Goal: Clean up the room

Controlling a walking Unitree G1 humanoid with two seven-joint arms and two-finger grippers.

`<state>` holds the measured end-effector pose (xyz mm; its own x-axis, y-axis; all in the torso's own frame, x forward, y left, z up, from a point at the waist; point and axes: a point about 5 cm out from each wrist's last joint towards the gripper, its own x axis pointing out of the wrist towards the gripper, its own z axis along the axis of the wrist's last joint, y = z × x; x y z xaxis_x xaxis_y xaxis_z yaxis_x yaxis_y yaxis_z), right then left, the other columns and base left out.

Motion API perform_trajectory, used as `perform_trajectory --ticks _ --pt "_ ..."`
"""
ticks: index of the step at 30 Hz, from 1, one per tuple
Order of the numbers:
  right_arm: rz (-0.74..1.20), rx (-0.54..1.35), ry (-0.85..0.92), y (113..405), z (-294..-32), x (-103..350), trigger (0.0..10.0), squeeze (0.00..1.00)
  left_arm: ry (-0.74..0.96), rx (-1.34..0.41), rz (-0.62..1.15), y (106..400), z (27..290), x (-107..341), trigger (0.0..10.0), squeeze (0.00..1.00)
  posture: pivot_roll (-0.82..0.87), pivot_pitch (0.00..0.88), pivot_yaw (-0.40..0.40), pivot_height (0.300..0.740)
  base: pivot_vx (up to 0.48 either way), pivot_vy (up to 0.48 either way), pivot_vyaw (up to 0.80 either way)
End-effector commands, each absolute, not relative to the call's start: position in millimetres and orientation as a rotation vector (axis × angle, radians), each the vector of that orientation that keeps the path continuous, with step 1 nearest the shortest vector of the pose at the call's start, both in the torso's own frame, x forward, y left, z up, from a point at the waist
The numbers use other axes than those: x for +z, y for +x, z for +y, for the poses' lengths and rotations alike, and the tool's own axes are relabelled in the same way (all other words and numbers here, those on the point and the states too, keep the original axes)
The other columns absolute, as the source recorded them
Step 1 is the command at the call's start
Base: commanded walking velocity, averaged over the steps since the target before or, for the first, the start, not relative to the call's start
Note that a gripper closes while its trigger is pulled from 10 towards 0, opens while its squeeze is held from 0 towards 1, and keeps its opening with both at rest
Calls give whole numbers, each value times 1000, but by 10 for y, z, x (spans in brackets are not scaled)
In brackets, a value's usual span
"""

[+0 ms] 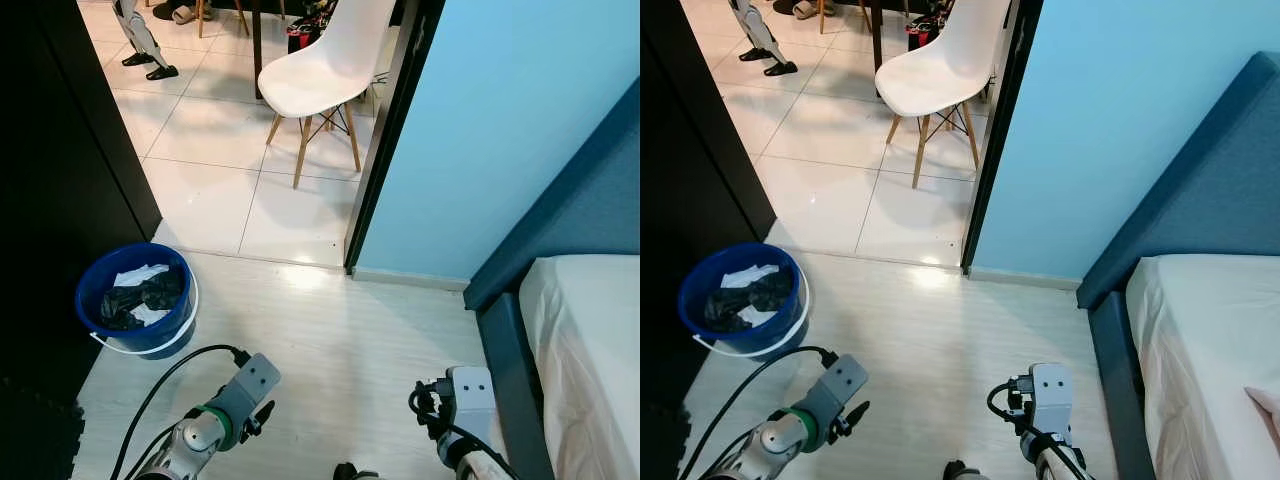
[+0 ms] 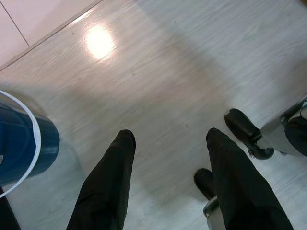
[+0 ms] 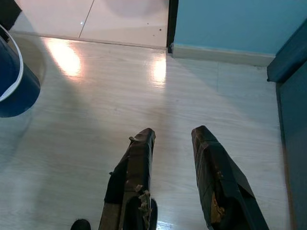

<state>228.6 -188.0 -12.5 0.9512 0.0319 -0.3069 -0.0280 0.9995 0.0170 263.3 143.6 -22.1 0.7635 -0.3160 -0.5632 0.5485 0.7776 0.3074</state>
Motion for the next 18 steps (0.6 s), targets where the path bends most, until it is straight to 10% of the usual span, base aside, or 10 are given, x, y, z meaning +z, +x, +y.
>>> perform_trajectory --ticks 1,18 --pt "345 7 35 2223 -1910 -186 10000 0 476 -494 557 2563 1463 -291 10000 0 -42 132 19 722 0 0 0" --pt "344 6 38 2228 -1906 -181 10000 0 476 -493 556 2567 1473 -287 10000 0 -41 134 19 722 0 0 0"
